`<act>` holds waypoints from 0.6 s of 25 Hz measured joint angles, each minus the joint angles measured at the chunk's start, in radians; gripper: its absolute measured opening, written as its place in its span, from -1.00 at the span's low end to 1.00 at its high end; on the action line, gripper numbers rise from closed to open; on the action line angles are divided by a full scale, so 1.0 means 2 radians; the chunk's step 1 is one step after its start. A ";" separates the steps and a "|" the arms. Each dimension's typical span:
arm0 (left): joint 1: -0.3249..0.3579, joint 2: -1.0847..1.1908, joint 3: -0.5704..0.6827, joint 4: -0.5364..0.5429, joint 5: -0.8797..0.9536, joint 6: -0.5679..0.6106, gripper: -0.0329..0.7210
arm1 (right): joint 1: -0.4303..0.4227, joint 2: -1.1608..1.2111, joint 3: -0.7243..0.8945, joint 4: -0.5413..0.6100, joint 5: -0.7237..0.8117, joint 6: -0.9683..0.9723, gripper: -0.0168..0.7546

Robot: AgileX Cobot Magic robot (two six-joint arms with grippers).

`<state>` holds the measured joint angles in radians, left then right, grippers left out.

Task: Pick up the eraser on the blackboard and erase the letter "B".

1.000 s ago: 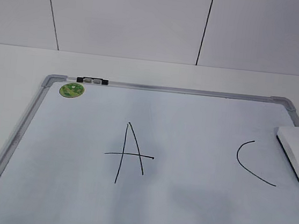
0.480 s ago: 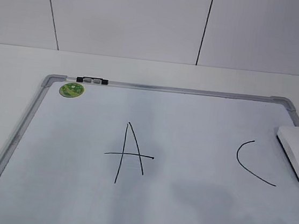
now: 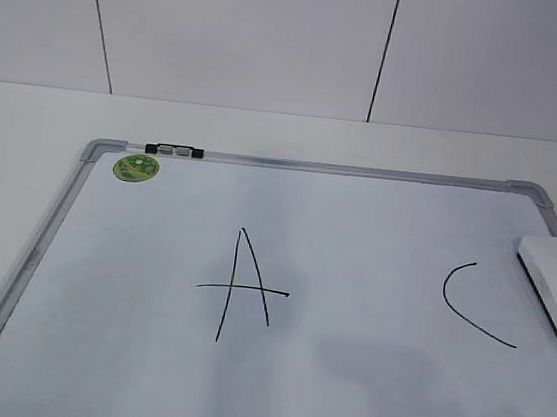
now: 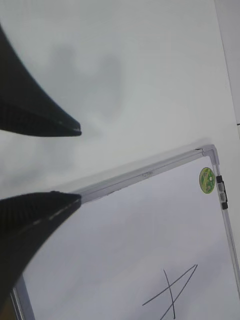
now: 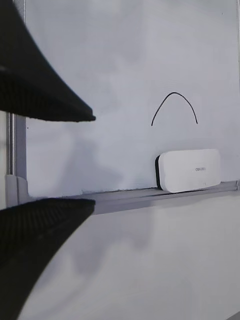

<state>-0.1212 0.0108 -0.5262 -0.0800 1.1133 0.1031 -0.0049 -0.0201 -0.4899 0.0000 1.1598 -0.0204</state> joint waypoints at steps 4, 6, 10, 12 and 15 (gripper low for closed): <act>0.020 0.000 0.000 0.000 0.000 0.000 -0.16 | 0.000 0.000 0.000 0.000 0.000 0.000 0.11; 0.025 0.000 0.000 0.001 -0.001 0.000 -0.16 | 0.000 0.000 0.000 0.000 0.000 0.000 0.11; 0.026 0.000 0.000 0.001 -0.001 0.000 -0.16 | 0.000 0.000 0.000 0.000 0.000 0.000 0.11; 0.026 0.000 0.000 0.001 -0.001 0.001 -0.16 | 0.000 0.000 0.000 0.000 0.000 0.000 0.11; 0.026 0.000 0.000 0.001 -0.001 0.001 -0.16 | 0.000 0.000 0.000 0.000 0.000 0.000 0.11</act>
<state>-0.0683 0.0108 -0.5262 -0.0780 1.1117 0.1047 -0.0049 -0.0201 -0.4899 0.0000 1.1598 -0.0204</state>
